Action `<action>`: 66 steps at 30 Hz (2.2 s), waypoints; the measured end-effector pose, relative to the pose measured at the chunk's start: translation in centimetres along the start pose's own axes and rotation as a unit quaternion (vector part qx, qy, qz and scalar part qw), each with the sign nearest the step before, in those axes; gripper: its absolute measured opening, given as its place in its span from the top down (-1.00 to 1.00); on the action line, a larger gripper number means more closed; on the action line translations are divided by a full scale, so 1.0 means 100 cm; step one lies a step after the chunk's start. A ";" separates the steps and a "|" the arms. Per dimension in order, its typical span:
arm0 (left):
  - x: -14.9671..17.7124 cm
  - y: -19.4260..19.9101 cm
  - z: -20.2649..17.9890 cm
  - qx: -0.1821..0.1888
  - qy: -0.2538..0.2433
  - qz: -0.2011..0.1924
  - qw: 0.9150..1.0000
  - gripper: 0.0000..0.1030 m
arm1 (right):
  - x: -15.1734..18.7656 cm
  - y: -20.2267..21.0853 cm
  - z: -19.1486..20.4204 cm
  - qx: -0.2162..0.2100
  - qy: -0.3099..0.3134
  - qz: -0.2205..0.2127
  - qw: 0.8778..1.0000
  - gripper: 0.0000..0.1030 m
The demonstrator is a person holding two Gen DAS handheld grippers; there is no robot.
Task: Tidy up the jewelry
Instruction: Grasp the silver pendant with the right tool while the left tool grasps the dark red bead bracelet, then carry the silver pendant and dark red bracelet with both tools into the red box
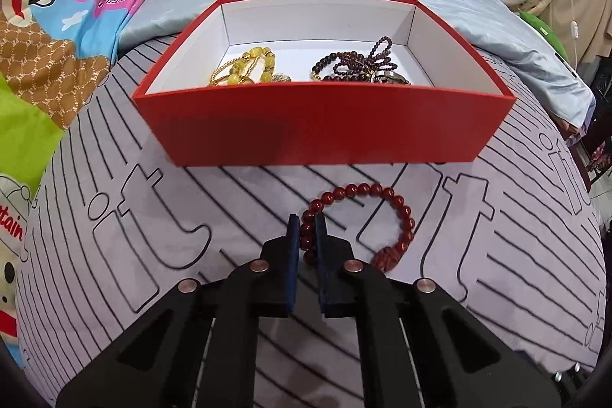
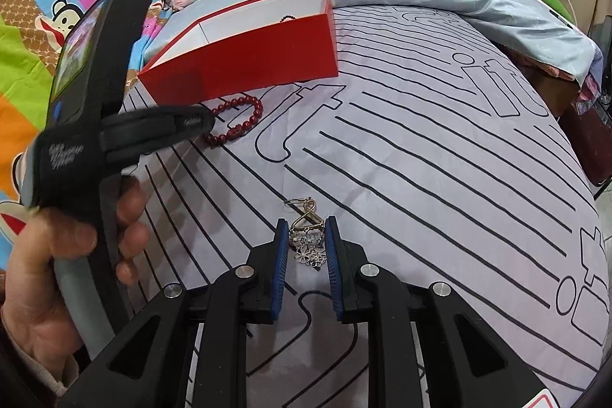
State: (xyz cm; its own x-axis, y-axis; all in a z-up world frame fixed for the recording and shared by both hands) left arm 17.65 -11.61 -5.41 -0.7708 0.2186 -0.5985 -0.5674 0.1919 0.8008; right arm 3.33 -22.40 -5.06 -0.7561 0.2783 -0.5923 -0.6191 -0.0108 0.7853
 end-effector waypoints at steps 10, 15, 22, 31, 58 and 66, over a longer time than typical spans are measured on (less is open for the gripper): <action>0.042 0.034 0.037 0.012 0.016 0.013 1.000 0.86 | -0.008 0.001 0.019 -0.012 0.014 -0.007 1.000 0.65; 0.055 0.052 0.051 0.015 0.026 0.013 0.999 0.86 | -0.011 -0.001 0.037 -0.025 0.027 -0.005 0.999 0.65; 0.045 0.074 0.061 0.028 0.037 -0.005 0.999 0.86 | -0.027 0.001 0.056 -0.036 0.040 -0.017 0.998 0.65; 0.004 0.092 0.066 0.031 0.034 -0.043 0.998 0.86 | -0.068 0.014 0.066 -0.037 0.057 -0.057 0.996 0.65; -0.127 0.043 0.046 0.014 0.016 -0.085 0.996 0.85 | -0.190 -0.038 0.052 -0.024 0.054 -0.093 0.994 0.65; -0.138 0.022 0.048 0.010 0.019 -0.076 0.997 0.85 | -0.196 -0.059 0.048 -0.016 0.052 -0.084 0.995 0.65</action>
State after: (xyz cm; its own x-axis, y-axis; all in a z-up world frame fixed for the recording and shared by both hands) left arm 28.42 -9.64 4.45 -0.6877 0.1486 -0.7107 -0.6723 0.2392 0.7006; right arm 22.78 -23.20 2.80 -0.6589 0.1781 -0.7308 -0.7431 -0.0033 0.6692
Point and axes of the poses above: each gripper's, at about its wrist camera, not at the fingertips, and y roughly against the way its jaws point, z to its left, x to its underside, the point moved 1 cm from there along -y, roughly the way its jaws point, and after that the axes turned 1 degree about -z, right-handed, at the moved point
